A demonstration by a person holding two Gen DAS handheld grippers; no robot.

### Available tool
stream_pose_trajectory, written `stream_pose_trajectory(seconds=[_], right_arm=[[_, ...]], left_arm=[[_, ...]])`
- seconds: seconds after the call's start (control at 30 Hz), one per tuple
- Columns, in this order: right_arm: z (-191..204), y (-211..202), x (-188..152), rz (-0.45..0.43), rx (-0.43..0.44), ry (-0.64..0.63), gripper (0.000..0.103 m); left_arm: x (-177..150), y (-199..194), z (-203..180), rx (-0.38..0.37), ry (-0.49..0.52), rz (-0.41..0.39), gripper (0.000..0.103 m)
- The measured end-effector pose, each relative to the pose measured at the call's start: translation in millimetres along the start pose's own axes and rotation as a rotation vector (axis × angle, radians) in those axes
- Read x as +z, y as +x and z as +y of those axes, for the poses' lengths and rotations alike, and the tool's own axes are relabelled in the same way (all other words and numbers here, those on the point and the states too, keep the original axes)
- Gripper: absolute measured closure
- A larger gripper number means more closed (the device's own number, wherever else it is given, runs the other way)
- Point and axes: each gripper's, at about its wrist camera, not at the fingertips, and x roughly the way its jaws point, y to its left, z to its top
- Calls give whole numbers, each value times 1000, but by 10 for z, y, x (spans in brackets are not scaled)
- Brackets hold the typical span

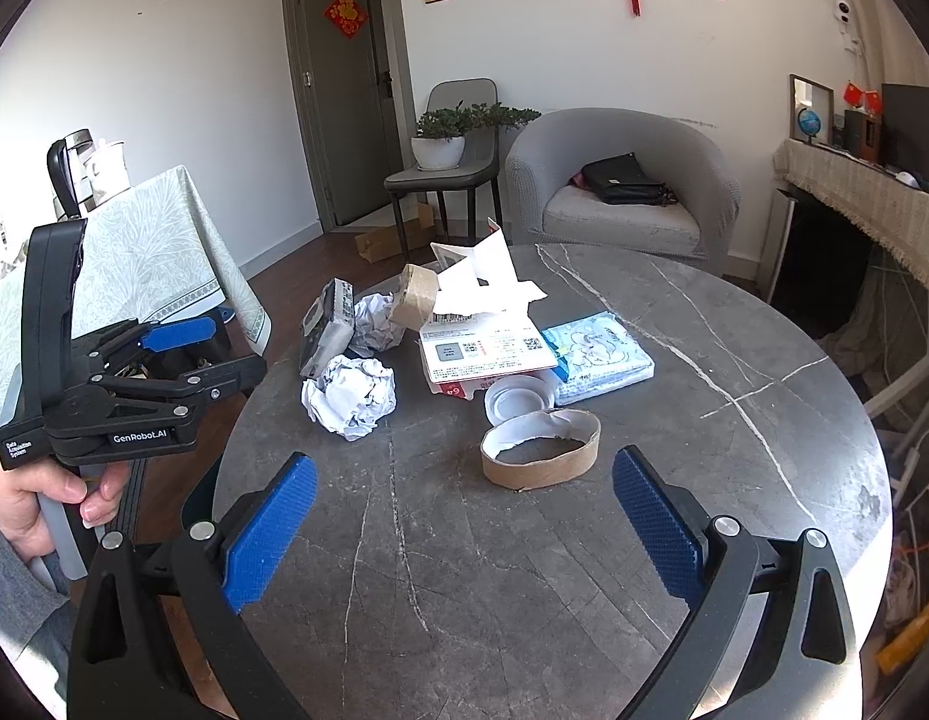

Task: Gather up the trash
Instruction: 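Grasp the black snack bag with the left tool while the right tool grasps a crumpled paper ball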

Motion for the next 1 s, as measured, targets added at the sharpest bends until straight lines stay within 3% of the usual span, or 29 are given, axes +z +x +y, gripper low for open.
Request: stream_pose_trajectory(seconds=[0.23, 0.8, 1.0], right_arm=[[-137, 134, 80, 18, 26, 2, 3], [-254, 481, 204, 93, 129, 8, 3], [-246, 511, 223, 101, 117, -4, 3]], left_arm=[[93, 304, 29, -56, 66, 20, 16], [252, 816, 259, -239, 81, 64, 13], [253, 846, 244, -262, 60, 80, 31]])
